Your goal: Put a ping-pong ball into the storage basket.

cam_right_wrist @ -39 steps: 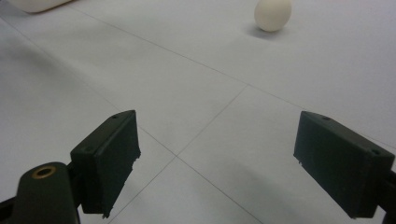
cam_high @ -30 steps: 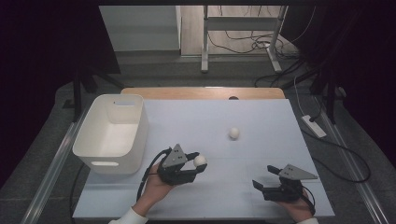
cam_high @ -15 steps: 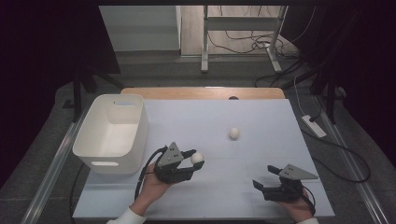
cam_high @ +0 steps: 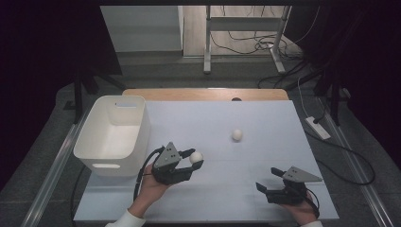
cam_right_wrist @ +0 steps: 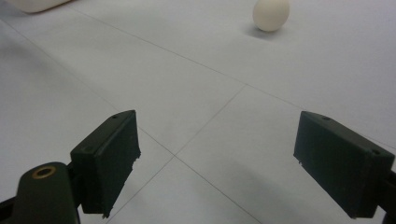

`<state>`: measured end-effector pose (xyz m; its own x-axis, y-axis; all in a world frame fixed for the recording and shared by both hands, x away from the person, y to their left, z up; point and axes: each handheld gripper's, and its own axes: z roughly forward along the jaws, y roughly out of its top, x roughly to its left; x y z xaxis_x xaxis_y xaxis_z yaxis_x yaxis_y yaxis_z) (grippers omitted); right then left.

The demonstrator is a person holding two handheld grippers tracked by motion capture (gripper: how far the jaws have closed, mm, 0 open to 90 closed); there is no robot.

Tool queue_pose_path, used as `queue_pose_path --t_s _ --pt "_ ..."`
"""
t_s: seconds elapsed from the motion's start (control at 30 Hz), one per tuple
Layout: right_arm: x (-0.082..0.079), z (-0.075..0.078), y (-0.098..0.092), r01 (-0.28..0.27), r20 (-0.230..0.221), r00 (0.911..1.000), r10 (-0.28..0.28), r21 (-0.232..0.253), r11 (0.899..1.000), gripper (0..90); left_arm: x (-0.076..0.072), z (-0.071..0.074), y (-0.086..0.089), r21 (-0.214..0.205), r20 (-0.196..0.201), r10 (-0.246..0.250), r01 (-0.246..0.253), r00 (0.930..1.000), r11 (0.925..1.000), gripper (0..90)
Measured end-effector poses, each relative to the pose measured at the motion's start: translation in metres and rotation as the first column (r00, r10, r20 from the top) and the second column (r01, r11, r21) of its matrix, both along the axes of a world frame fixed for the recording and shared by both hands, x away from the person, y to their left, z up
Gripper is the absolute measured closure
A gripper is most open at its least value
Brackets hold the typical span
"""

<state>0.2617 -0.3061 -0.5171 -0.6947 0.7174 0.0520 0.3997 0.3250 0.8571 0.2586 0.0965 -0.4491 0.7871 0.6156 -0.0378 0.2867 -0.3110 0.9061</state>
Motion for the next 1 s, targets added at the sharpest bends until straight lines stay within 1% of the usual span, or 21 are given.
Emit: queue_pose_path --t_s 0.5,0.77,1.0 --pt "0.0 0.0 0.0 0.001 0.001 1.0 -0.001 -0.001 1.0 14.0 0.001 0.005 0.01 -0.021 0.015 0.029 -0.029 0.9995 0.9994 51.0" --pt "0.0 0.0 0.0 0.001 0.001 1.0 -0.001 -0.001 1.0 14.0 0.001 0.006 0.014 -0.033 0.012 0.034 -0.034 0.9993 0.9989 51.0" --pt "0.0 0.0 0.0 0.0 0.001 1.0 0.0 -0.001 1.0 14.0 0.0 0.009 0.019 -0.04 0.024 0.046 -0.045 0.9987 0.9982 50.9"
